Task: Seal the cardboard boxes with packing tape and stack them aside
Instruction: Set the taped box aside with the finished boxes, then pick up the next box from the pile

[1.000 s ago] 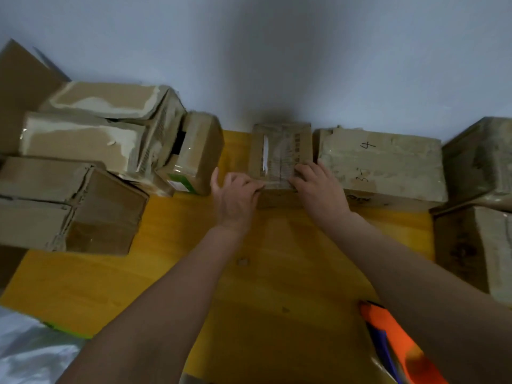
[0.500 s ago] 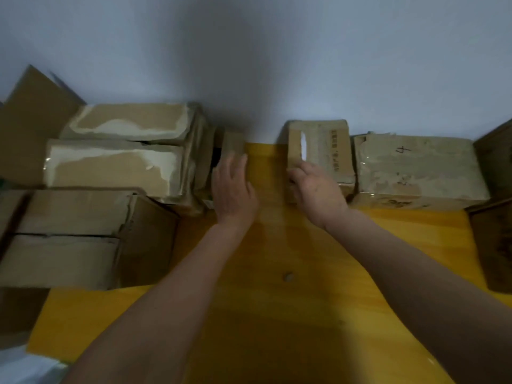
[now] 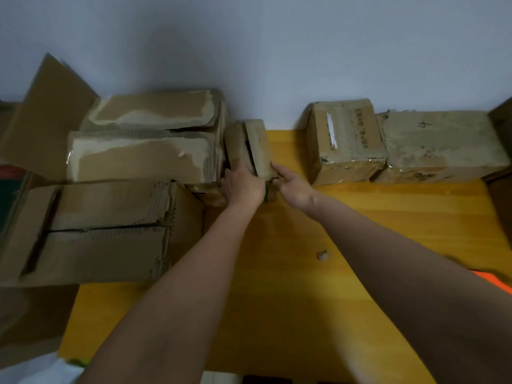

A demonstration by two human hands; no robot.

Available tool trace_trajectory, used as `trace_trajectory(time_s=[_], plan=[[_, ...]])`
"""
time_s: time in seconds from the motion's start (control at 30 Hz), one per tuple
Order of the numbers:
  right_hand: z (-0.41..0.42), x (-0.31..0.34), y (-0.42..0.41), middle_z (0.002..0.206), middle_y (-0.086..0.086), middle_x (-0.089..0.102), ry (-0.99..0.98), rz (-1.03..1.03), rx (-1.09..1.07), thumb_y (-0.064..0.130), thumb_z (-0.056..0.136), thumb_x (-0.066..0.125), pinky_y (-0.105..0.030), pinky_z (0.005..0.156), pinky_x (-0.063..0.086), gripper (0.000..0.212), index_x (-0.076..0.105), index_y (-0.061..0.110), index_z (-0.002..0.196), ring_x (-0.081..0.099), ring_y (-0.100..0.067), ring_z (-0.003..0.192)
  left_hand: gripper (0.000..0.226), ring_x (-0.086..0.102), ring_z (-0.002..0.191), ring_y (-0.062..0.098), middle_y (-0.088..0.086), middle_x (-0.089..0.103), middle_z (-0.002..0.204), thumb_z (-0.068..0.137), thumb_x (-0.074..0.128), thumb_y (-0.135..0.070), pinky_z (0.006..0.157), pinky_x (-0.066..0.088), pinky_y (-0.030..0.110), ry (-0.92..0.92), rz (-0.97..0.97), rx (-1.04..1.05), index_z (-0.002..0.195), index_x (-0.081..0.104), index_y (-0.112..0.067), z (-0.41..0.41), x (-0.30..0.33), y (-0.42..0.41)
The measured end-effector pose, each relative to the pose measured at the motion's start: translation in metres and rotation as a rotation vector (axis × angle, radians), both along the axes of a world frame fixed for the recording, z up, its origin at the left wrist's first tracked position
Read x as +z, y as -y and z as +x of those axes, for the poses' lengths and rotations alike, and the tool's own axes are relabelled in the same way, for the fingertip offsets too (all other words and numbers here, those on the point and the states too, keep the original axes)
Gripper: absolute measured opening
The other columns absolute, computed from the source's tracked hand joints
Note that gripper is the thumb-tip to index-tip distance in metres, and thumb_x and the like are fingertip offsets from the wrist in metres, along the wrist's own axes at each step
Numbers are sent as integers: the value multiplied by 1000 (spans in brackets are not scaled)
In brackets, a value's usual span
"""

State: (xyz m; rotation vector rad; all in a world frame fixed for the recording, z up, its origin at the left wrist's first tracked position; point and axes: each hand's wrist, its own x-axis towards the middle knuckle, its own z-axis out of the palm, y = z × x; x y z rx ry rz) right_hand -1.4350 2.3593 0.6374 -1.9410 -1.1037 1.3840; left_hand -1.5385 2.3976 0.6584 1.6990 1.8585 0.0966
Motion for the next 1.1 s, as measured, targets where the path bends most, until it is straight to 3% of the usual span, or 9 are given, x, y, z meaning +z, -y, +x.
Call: trace_trajectory(time_s=[0.13,0.33,0.43,0.6,0.77,0.87,0.97,1.03,1.1], plan=[[21,1,26,151,-6,34,44,23,-70,10,102,37,-11,84,32,48,29,17,149,39,-20,131,45,43,122,32,13,40,136,97,47,-16,102,41,39,104,-42,-64,142,43,-22,-3,0,32],[58,6,80,146,-10,27,194,-53,44,17,95,56,-26,100,37,56,35,30,146,38,-29,130,52,44,120,27,9,39,131,96,49,-10,102,36,33,206,-33,-231,147,40,-21,9,-5,126],[79,14,108,131,-11,34,278,-58,117,10,95,55,-26,101,36,55,39,28,145,41,-30,124,59,42,122,25,8,40,131,95,46,-3,101,35,30,206,-21,-323,150,33,-18,24,-15,169],[117,15,146,131,-16,38,419,-81,217,12,94,55,-38,109,34,55,40,31,143,43,-36,122,60,33,126,21,6,39,135,95,41,3,103,29,25,210,-20,-382,152,26,-11,61,-23,217],[159,23,187,131,-14,37,417,-124,340,6,95,52,-35,108,34,58,36,32,145,42,-34,123,63,39,124,23,5,44,134,92,49,4,103,36,29,248,-85,-554,150,33,-13,95,-26,262],[170,21,204,134,-14,34,371,-124,340,0,96,48,-28,106,32,58,37,29,145,39,-32,127,54,40,122,24,5,46,130,89,63,-8,102,38,35,214,153,-584,140,50,-17,101,-16,261],[173,22,216,138,-13,33,265,-77,254,-3,97,43,-22,99,36,51,46,24,141,40,-31,127,89,9,144,32,5,11,155,76,79,-39,117,16,47,-74,243,-581,149,28,-33,97,-10,234],[173,25,224,139,-11,37,187,-49,163,5,100,40,-23,99,37,41,49,18,138,41,-30,128,115,-17,146,35,4,-22,158,68,81,-49,118,0,52,-195,87,-569,153,5,-38,91,-13,218],[176,23,232,143,-10,41,166,6,100,12,102,40,-26,105,33,36,51,11,136,39,-26,133,121,-19,146,36,7,-33,155,68,79,-54,120,2,52,-186,-54,-555,153,-5,-37,90,-17,213]])
